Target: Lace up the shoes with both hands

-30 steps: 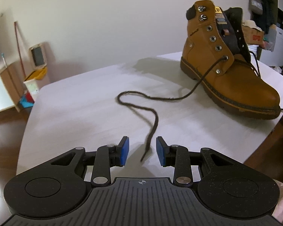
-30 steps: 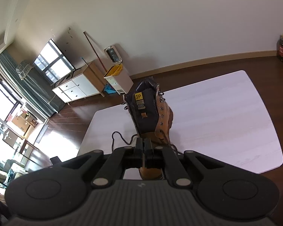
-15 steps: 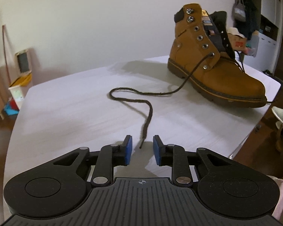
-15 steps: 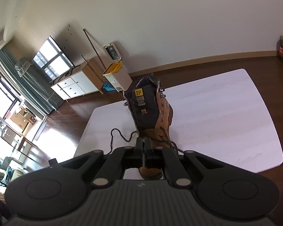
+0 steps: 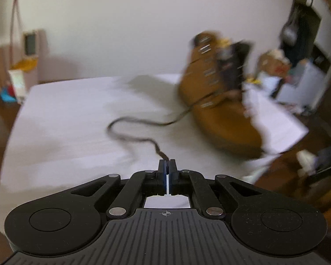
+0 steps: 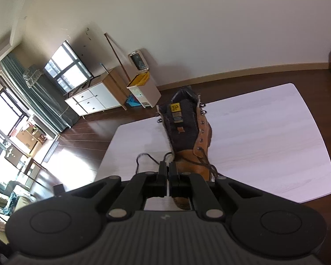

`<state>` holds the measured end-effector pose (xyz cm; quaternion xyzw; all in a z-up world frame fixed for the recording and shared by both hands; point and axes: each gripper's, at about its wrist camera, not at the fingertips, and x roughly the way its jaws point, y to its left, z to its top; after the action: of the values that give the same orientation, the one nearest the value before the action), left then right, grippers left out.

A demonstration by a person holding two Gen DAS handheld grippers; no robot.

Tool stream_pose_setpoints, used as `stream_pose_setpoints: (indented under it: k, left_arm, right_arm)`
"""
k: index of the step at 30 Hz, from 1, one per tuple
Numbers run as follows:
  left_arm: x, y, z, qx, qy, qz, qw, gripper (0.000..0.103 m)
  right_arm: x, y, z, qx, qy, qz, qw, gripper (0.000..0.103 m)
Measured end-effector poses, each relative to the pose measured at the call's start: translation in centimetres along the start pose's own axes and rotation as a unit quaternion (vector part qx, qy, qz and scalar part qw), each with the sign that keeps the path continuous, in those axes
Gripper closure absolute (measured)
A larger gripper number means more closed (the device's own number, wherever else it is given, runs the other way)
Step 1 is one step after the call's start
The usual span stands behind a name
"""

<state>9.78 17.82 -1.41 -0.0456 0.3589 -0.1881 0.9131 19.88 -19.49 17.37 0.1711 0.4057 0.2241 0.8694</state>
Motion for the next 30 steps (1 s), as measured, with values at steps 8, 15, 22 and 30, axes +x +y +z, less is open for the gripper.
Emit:
stream_pose_setpoints:
  k: [8, 15, 22, 30]
  left_arm:
    - [-9.4, -9.1, 4.4, 0.027, 0.008, -0.105, 0.994, 0.102]
    - [-16.9, -14.4, 7.5, 0.027, -0.044, -0.184, 0.9816, 0.102]
    - [-22.7, -17.5, 10.7, 0.028, -0.145, -0.204, 0.9677, 0.102]
    - [-29.0, -19.7, 11.9, 0.071, -0.222, -0.175, 0.9565, 0.102]
  right_arm:
    - [-5.5, 1.8, -1.1, -0.03, 0.0, 0.017, 0.999, 0.101]
    - [-11.4, 2.5, -3.0, -0.017, -0.039, 0.08, 0.996, 0.101]
    - [-16.1, 4.2, -3.2, -0.034, -0.092, 0.143, 0.985, 0.102]
    - [-21.0, 7.5, -2.8, -0.098, -0.128, 0.17, 0.972, 0.102]
